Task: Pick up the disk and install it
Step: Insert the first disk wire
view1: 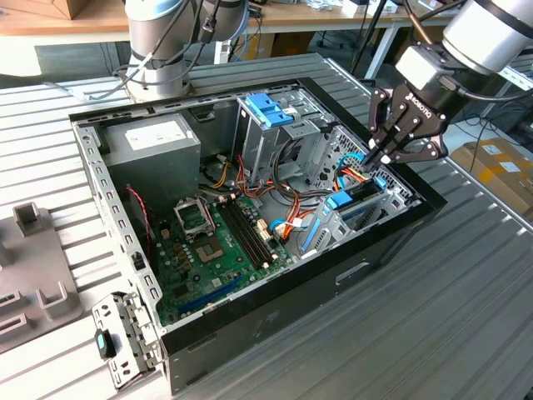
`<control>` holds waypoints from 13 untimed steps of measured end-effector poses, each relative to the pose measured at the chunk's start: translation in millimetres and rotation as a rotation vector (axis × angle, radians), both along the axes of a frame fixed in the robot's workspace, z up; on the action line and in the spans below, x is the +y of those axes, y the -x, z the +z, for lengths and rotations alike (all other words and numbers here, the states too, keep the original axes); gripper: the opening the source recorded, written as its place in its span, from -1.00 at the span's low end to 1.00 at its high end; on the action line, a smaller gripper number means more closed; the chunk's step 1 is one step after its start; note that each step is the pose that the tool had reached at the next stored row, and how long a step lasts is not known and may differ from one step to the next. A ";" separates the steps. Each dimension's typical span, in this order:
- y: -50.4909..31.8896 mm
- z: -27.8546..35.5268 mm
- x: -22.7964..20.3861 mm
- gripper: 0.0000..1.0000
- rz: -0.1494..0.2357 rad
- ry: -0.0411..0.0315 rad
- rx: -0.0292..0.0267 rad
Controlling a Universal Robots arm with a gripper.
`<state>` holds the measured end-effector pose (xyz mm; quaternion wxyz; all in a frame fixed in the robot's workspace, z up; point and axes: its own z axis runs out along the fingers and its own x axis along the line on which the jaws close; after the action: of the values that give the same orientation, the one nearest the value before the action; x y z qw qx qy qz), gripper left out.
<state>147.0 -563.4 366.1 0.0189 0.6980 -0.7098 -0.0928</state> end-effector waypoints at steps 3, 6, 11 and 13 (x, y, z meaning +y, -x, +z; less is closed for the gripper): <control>1.6 -0.1 -0.1 -0.68 0.000 -0.0001 0.0000; 2.4 -0.1 -0.2 -0.68 0.000 0.0000 0.0000; 3.3 -0.2 -0.2 -0.68 0.000 0.0000 0.0000; 3.9 -0.2 -0.2 -0.68 0.000 -0.0001 0.0000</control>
<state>143.1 -563.5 365.9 0.0189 0.6980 -0.7098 -0.0928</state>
